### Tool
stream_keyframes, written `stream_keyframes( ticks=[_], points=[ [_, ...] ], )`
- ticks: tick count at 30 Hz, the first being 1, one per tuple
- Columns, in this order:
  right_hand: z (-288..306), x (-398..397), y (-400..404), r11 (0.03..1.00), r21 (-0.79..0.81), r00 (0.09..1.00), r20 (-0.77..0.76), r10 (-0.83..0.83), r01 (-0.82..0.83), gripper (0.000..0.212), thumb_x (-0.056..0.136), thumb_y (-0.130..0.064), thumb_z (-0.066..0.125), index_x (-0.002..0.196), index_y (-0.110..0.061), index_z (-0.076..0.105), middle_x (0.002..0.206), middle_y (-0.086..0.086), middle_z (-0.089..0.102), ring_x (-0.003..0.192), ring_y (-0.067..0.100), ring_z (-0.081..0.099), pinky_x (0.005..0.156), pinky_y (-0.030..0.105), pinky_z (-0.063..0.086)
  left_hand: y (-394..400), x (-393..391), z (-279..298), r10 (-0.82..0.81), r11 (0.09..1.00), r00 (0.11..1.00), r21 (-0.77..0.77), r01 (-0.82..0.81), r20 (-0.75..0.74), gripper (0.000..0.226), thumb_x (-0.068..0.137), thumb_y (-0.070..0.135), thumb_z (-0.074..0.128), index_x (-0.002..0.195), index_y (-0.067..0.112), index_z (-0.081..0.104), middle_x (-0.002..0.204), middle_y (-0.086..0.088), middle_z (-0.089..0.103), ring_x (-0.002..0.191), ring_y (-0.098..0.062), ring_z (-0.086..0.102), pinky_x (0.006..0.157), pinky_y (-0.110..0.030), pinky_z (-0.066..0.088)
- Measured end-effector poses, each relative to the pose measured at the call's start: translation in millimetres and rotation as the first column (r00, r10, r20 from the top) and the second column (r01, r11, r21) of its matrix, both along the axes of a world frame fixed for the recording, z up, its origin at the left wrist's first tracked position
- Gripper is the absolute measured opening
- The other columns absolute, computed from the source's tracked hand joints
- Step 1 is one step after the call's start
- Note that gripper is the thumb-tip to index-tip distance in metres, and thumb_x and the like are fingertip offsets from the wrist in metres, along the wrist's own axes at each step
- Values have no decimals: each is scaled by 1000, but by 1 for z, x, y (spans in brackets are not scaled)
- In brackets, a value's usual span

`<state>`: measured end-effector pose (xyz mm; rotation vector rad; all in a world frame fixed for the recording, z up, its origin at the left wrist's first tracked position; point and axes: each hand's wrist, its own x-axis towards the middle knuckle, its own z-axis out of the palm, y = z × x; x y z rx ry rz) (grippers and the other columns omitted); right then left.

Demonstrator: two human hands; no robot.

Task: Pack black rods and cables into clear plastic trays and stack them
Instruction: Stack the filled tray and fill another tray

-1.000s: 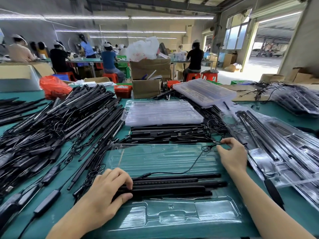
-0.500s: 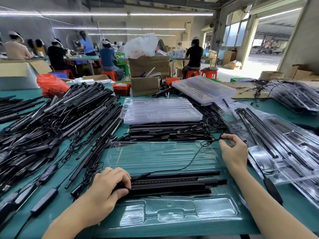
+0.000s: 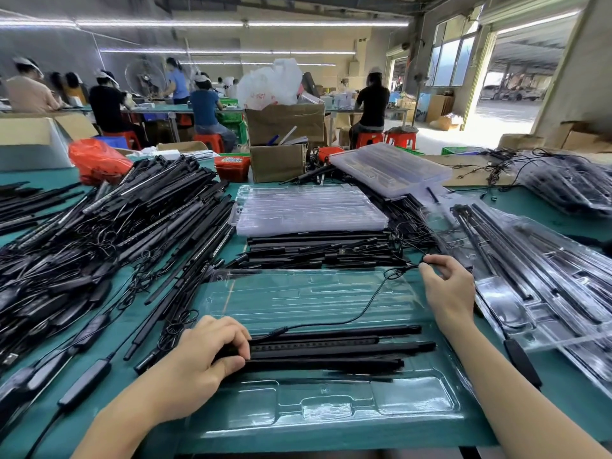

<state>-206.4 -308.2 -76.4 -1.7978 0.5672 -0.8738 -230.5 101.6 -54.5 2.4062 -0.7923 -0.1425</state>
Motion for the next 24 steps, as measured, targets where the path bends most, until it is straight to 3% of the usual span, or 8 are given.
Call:
stream_keyframes(
  ticks=[6,8,10,13,16,19,21,24],
  points=[
    [0,0,0,1000,16,1000,1,13,-13,10,91,-18,67,100,-18,71,94,-6,71,89,9,65,69,19,44,-1,-7,3,-28,999,999,28,27,33,21,94,31,66,96,49,55,122,30,50,122,0,39,106,-32,27],
    [0,0,0,1000,14,1000,6,21,-21,10,91,-18,66,99,-18,71,95,-5,72,91,12,66,70,20,45,-2,-11,4,-38,999,996,19,37,76,12,90,47,63,97,47,54,123,30,51,127,0,38,106,-33,27],
    [1,-1,0,1000,16,1000,11,25,-25,9,91,-19,66,98,-20,71,97,-4,72,95,15,67,75,25,50,-5,-13,4,4,1000,994,-18,-2,112,15,92,59,51,100,46,54,127,36,48,133,4,32,108,-32,25],
    [1,-1,1,998,52,999,16,35,-36,8,90,-20,66,95,-26,69,98,-2,73,99,23,69,90,47,55,-11,-8,-2,78,989,981,107,-98,175,30,99,58,25,124,52,41,148,43,17,141,17,-3,117,-27,4],
    [6,-1,3,994,85,998,20,62,-63,12,90,-17,67,91,-29,67,101,0,73,98,29,70,93,55,54,-19,-6,-12,85,937,972,313,-153,220,48,102,53,11,149,54,3,157,33,-16,139,13,-31,119,-28,-18],
    [9,-2,3,992,97,996,32,81,-84,14,92,-13,66,91,-27,66,99,2,73,81,27,72,85,52,58,-24,-8,-15,88,914,967,366,-174,238,52,103,51,7,148,57,-16,156,29,-29,136,9,-40,119,-34,-23],
    [11,-2,1,987,134,995,58,81,-88,14,93,-12,65,92,-26,66,100,5,73,68,21,70,72,39,61,-24,-7,-15,88,908,969,382,-173,230,51,103,50,8,145,60,-18,156,28,-31,135,8,-41,119,-35,-24],
    [19,-3,1,980,170,991,107,82,-100,12,94,-12,65,95,-24,66,99,2,73,64,14,68,51,21,52,-25,-4,-12,100,902,984,406,-151,144,50,99,60,5,143,65,-17,156,28,-30,134,8,-43,119,-39,-25]
  ],
)
